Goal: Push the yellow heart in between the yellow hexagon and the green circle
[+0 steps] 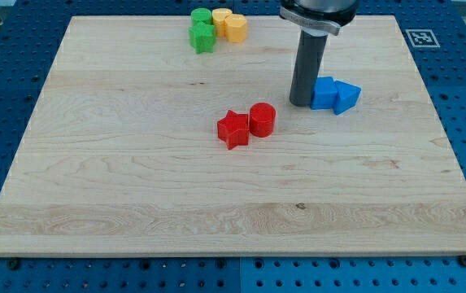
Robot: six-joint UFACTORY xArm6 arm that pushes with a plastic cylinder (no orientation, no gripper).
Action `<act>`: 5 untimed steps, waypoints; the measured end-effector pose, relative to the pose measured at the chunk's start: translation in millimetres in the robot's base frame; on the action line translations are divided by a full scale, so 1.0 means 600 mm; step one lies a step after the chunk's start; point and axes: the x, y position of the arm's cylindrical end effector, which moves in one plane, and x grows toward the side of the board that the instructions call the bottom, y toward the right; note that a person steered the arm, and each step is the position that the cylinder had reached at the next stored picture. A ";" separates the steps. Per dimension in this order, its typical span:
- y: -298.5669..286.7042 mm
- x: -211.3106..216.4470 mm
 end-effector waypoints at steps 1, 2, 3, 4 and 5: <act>-0.014 -0.024; -0.051 -0.122; -0.054 -0.188; -0.054 -0.205; -0.054 -0.278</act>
